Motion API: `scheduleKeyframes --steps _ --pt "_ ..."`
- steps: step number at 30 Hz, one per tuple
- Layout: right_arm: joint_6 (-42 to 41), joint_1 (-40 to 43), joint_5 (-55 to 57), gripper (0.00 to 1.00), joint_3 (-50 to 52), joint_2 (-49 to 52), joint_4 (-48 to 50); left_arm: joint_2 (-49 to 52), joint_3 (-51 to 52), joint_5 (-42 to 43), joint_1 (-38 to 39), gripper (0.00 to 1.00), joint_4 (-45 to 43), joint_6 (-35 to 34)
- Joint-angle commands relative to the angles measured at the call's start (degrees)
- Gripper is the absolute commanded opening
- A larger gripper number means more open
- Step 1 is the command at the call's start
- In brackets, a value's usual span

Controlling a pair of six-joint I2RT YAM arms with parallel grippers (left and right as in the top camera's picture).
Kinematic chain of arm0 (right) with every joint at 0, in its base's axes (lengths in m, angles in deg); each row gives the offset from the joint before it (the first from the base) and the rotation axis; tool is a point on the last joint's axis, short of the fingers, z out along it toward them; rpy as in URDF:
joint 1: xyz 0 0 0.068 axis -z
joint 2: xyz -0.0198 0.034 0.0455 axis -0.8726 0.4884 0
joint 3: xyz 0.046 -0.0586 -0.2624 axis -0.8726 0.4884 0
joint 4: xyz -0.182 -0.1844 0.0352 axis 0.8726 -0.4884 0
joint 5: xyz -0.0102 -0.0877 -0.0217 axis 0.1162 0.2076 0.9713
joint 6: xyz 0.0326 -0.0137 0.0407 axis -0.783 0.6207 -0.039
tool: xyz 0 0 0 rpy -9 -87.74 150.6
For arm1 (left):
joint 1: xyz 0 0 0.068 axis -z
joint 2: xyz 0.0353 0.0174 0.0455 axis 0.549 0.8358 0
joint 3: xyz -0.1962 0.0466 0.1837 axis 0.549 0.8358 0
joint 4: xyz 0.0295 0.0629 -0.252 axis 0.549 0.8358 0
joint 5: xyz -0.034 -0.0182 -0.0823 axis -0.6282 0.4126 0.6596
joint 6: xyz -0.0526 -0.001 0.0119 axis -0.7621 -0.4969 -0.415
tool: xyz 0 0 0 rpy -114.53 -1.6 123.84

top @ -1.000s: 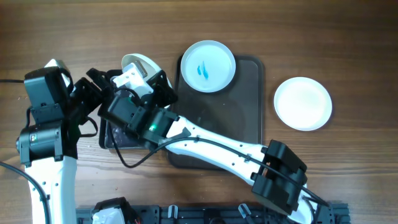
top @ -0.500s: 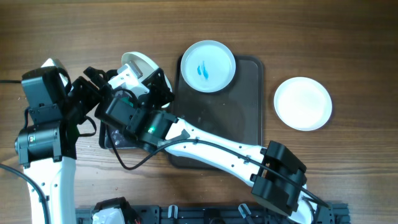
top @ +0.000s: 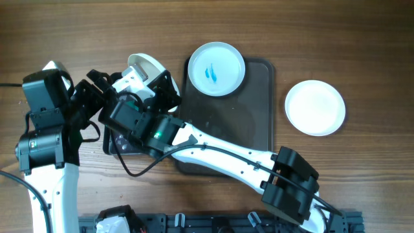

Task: Clean dirty plates on tray and stack at the side
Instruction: 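Lift the lower plate with the right gripper and tilt it over the basin, then carry the plate right and stack it on the cleaned plate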

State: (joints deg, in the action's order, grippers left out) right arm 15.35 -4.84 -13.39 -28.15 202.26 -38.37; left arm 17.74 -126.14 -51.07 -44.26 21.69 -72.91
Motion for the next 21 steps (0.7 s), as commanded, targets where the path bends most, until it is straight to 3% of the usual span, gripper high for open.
scheduleKeyframes --steps 1,5,8,11,15,21 --pt "0.1 -1.7 1.1 0.04 -1.6 -3.2 1.4 -0.2 -0.3 1.0 0.6 1.0 0.5 0.7" --pt "-0.6 -1.1 1.0 0.04 -1.6 -3.2 1.4 -0.2 -0.3 1.0 0.6 1.0 0.5 0.7" --pt "-8.3 4.6 -4.2 0.04 -1.3 -3.2 -1.6 -0.2 -0.3 1.0 0.6 1.0 0.5 0.7" --pt "-16.0 13.1 -22.3 0.04 -1.3 -3.8 -9.9 -0.2 -0.3 1.0 0.6 1.0 0.5 0.7" --pt "-20.9 24.9 -61.6 0.04 -1.3 -9.1 -16.1 -0.2 -0.3 1.0 0.6 1.0 0.5 0.7" --pt "-25.4 43.9 -79.4 0.04 -1.3 -19.0 -24.7 -0.2 -0.3 1.0 0.6 1.0 0.5 0.7"
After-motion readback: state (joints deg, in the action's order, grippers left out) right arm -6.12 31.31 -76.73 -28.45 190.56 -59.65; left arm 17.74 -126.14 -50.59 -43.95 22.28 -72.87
